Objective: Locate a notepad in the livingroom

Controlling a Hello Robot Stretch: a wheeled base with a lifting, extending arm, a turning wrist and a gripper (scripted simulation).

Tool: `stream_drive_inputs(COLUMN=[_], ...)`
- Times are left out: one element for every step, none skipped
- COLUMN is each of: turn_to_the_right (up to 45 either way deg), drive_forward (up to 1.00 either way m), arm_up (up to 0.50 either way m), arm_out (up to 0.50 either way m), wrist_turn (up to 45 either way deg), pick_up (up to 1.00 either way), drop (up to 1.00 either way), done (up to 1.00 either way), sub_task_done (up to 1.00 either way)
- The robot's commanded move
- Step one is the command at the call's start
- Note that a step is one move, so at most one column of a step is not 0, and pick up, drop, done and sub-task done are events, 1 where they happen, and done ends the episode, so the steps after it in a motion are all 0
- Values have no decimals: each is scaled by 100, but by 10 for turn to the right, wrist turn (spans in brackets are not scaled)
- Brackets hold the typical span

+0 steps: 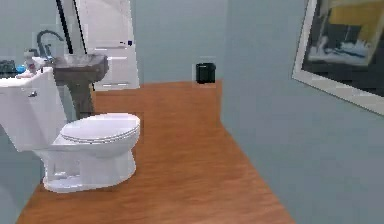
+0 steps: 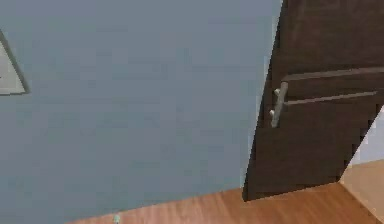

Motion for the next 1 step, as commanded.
stream_drive_inputs(turn_to_the_right=[0], drive_forward=[100], arm_up=[0], arm_out=[0], wrist_turn=[0], pick_up=[0], drop=[0], done=[0], sub_task_done=[0])
